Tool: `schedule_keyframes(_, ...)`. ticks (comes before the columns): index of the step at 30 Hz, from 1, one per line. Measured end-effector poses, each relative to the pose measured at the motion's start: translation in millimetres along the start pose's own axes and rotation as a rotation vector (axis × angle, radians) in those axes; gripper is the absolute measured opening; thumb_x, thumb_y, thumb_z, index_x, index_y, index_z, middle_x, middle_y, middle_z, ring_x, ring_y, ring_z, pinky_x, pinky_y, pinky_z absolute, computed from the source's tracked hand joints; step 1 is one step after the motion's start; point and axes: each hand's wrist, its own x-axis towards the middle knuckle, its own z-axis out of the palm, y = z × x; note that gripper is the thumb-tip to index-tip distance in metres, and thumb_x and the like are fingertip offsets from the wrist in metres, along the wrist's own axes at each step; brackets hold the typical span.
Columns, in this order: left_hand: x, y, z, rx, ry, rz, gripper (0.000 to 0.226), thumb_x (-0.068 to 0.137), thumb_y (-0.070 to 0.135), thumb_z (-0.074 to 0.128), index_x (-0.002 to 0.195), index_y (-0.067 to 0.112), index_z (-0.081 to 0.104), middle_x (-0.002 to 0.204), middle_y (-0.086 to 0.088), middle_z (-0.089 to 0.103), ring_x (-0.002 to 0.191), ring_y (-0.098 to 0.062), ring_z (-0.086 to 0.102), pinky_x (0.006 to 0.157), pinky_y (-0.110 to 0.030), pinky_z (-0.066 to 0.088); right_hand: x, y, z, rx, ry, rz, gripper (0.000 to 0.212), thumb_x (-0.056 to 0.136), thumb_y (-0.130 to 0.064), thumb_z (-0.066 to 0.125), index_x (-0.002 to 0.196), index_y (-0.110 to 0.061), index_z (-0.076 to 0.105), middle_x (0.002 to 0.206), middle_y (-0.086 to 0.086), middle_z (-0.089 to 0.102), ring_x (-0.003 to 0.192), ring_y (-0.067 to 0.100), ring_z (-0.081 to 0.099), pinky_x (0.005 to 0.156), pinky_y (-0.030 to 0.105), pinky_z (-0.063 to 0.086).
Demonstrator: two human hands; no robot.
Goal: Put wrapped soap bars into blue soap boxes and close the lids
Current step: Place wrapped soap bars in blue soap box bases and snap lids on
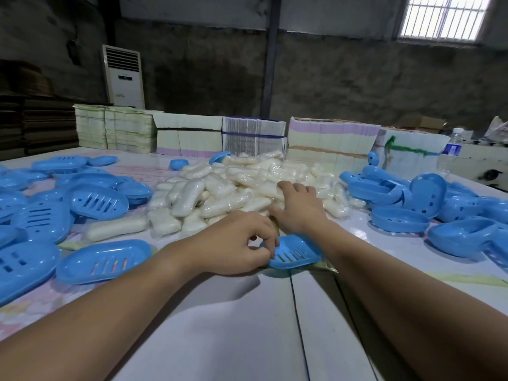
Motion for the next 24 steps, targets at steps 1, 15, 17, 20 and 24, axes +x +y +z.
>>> schedule_keyframes(1,0.2,-0.5,-1.1,0.001,-0.008,-0.004,0.011,0.072,0.022,0.060,0.069,0.024,0.071,0.095,0.013,0.070,0.095,-0.005,0.063,0.086,-0.030,0.049,-1.0,1.4,-1.5,0.036,0.031,-0.011,0.052,0.092,-0.045,0.052,0.140,-0.029,0.039,0.139,0.009,0.047,0.126,0.033,0.036,0.102,0.047,0.036)
schedule_keyframes(15,-1.9,2.5,-0.8,-0.038,-0.022,-0.055,0.027,0.071,0.028,0.089,0.061,0.030,0.065,0.099,0.014,0.070,0.098,-0.001,0.064,0.083,-0.026,0.050,-19.8,11.0,-35.5,0.409,-0.147,0.065,0.051,0.077,-0.024,0.079,0.124,-0.030,0.058,0.128,0.001,0.059,0.103,0.017,0.056,0.086,0.031,0.048)
schedule_keyframes(17,-2.6,4.9,-0.7,-0.046,-0.024,-0.067,0.030,0.072,0.025,0.089,0.059,0.032,0.063,0.099,0.011,0.071,0.097,-0.004,0.065,0.083,-0.029,0.051,-25.7,16.4,-38.0,0.403,-0.213,0.084,0.058,0.075,-0.022,0.079,0.127,-0.031,0.055,0.126,0.002,0.057,0.106,0.018,0.055,0.082,0.030,0.049)
schedule_keyframes(20,-2.4,6.4,-1.3,-0.057,-0.024,-0.095,0.030,0.072,0.025,0.088,0.058,0.032,0.062,0.098,0.010,0.072,0.096,-0.005,0.065,0.085,-0.032,0.052,-37.2,26.2,-35.0,0.379,-0.231,0.082,0.055,0.077,-0.027,0.077,0.125,-0.035,0.052,0.111,-0.001,0.054,0.098,0.016,0.054,0.064,0.019,0.041)
schedule_keyframes(24,-3.3,5.6,-0.1,-0.078,-0.034,-0.130,0.027,0.072,0.026,0.088,0.061,0.032,0.064,0.098,0.014,0.071,0.097,-0.006,0.065,0.089,-0.037,0.052,-49.0,36.3,-26.3,0.354,-0.138,0.118,0.059,0.074,-0.042,0.070,0.129,-0.037,0.047,0.107,0.001,0.056,0.089,0.016,0.055,0.067,0.025,0.041)
